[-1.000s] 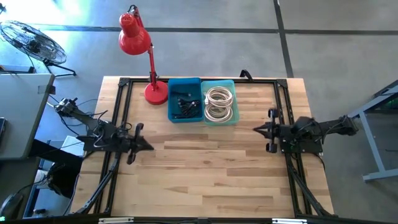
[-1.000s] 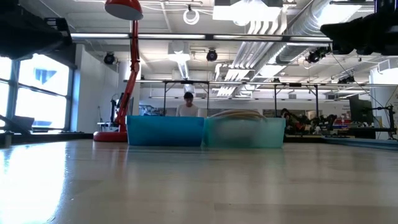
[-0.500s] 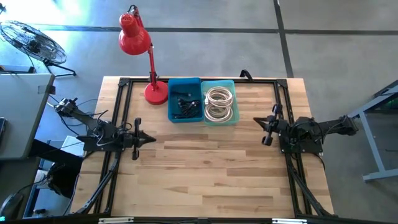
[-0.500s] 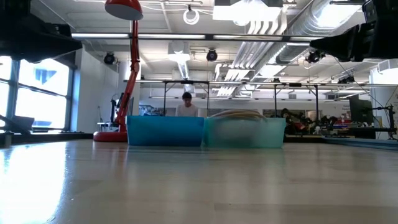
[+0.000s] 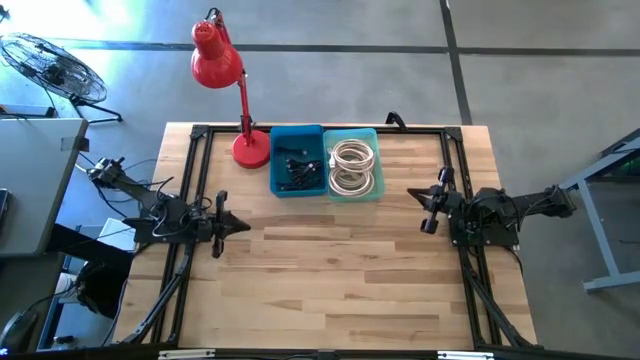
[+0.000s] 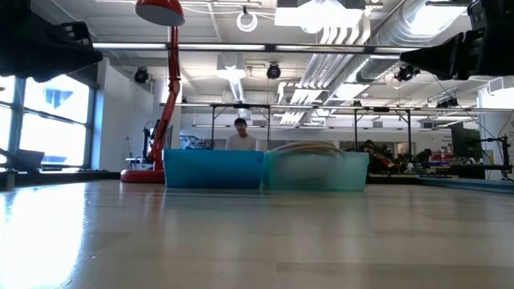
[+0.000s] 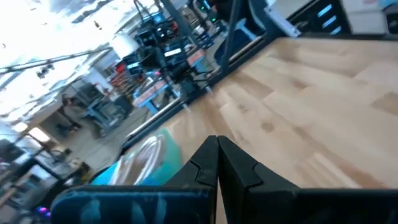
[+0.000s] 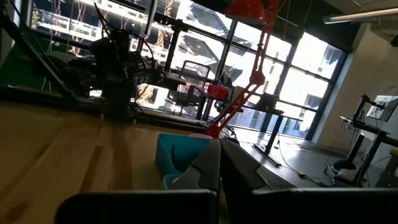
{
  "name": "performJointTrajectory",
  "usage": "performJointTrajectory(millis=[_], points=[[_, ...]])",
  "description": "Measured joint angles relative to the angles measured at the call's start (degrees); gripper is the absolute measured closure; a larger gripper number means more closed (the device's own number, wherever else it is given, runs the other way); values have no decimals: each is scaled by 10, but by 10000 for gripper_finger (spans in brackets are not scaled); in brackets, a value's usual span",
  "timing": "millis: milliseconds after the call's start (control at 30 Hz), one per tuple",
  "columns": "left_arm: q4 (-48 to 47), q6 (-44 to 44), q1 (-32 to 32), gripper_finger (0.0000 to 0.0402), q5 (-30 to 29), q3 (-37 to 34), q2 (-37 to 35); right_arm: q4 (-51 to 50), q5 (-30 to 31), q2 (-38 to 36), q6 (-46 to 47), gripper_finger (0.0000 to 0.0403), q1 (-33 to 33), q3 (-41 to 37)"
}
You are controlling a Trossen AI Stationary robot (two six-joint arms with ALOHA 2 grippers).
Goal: Pick & Place USB Port
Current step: Return to Home Position
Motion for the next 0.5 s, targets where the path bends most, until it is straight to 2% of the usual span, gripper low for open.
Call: performJointTrajectory(millis=[100, 333, 500], points=[[0, 19, 13, 401, 7, 0, 0, 0, -6, 0, -1, 402, 0, 0], [-27, 19, 104, 401, 227, 0, 0, 0, -6, 0, 5, 402, 0, 0], [-24, 5, 162, 401, 285, 0, 1, 0, -6, 0, 5, 402, 0, 0]])
